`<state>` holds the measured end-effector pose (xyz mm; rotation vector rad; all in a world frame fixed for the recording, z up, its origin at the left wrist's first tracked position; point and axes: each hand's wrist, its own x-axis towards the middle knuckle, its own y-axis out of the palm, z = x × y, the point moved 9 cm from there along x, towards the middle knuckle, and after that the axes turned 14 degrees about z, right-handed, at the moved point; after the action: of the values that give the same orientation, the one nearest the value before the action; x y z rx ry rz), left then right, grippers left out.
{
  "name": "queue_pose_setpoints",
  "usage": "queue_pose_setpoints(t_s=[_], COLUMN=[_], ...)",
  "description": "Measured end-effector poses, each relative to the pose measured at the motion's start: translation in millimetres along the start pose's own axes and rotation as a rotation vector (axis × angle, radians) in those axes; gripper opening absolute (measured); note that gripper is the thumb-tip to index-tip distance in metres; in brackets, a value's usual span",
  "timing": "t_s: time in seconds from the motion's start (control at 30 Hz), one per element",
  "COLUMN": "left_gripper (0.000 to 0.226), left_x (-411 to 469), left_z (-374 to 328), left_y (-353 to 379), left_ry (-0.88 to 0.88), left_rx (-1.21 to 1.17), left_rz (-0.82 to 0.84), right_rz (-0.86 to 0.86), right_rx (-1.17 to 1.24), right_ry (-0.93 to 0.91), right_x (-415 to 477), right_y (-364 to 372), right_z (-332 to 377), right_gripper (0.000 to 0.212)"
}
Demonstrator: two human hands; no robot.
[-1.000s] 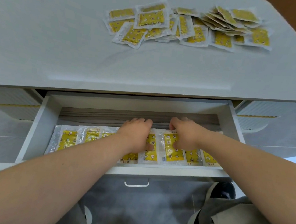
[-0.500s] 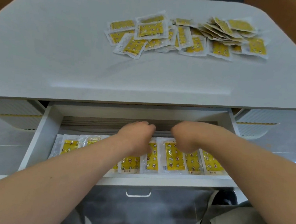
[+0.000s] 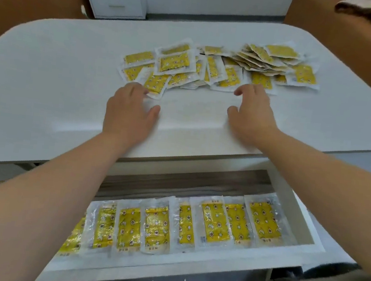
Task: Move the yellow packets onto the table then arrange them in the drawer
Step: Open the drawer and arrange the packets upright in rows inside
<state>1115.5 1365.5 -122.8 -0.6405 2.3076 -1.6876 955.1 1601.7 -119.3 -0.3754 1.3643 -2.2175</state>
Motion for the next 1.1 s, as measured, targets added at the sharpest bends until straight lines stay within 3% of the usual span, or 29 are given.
queue_pose_setpoints(t_s=[0.1, 0.2, 0.3, 0.4, 0.5, 0.77, 0.97, 1.1], left_gripper=[0.080, 0.087, 0.082, 0.065, 0.051, 0.055, 0.052, 0.036], left_x=[25, 37, 32, 20, 15, 23, -33, -76], left_z=[12, 15, 13, 6, 8, 13, -11, -17], left_y=[23, 39, 34, 12, 3, 22, 6, 7], left_ry=[-0.060, -0.038, -0.028, -0.029, -0.068, -0.069, 0.015, 0.067], left_rx=[0.118, 0.187, 0.171, 0.168, 0.132, 0.182, 0.126, 0.126], left_rz=[0.114, 0.248, 0.201, -0.001, -0.058, 0.160, 0.114, 0.112], right_rz=[0.031, 0.163, 0.144, -0.071, -0.160, 0.061, 0.206, 0.259], right_rx=[-0.228, -0.360, -0.385, -0.330, -0.352, -0.319, -0.094, -0.011], right_ry=[0.092, 0.107, 0.054, 0.026, 0.011, 0.068, 0.066, 0.044], right_x=[31, 54, 53, 39, 30, 23, -25, -55], right_y=[17, 30, 29, 9, 4, 17, 31, 30], right_z=[-13, -14, -9, 3, 6, 2, 12, 16], right_gripper=[0.062, 0.069, 0.061, 0.055, 0.051, 0.043, 0.024, 0.033])
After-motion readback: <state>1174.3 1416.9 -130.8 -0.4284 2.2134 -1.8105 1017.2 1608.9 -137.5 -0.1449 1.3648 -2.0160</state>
